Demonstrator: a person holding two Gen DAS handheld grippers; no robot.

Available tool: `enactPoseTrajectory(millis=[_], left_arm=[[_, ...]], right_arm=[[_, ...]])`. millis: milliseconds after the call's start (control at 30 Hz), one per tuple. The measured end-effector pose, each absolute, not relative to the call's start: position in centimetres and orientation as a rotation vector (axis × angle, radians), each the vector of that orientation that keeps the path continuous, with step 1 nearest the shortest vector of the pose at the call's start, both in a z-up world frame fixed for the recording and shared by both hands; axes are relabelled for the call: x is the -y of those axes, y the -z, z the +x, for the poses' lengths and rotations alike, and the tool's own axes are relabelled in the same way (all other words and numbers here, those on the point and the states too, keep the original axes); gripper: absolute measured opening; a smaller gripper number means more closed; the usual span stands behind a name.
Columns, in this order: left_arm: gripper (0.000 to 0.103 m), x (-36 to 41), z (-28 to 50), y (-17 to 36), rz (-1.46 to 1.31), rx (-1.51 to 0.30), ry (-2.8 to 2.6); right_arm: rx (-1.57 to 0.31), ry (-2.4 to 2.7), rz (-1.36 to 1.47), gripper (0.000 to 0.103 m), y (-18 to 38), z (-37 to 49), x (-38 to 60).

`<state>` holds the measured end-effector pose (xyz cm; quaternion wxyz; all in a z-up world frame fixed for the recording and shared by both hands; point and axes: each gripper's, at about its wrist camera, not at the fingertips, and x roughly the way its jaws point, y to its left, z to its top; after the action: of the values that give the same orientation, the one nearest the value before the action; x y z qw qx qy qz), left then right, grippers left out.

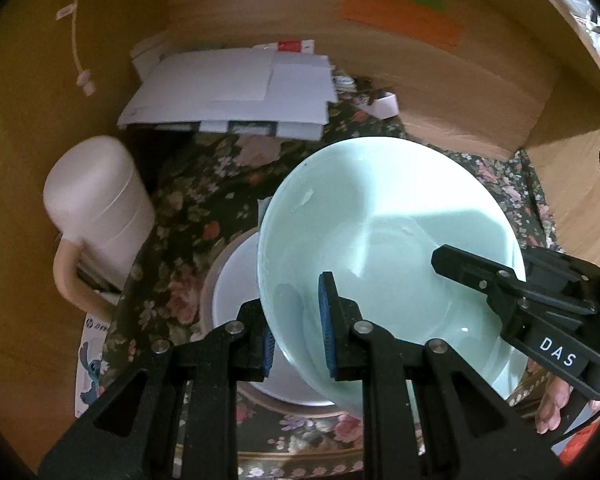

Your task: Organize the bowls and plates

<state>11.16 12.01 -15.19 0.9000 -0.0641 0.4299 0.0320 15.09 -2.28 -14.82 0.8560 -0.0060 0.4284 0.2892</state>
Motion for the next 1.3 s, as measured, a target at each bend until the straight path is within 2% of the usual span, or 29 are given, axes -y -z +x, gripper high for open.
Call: enactPoseTrajectory(millis=[433,1067,1300], left_arm=[[0.019,-14.1,10.9,17.2,-0.131,-0.932,-0.111],[0.019,-14.9,11.6,18.2,-0.109,-0.944,-0.153],[0.019,-14.2,11.5,18.1,-0.078,-0.934,-0.134]], right_arm=[[-0.987,-0.657,-0.014,0.021,18.1,15.9,-0.8],[-0.973,-0.66,-0.147,0.023,17.5,15.6,-1.6],[-0.971,-0.648,-0.136,0.03,17.1,15.9,-1.0]])
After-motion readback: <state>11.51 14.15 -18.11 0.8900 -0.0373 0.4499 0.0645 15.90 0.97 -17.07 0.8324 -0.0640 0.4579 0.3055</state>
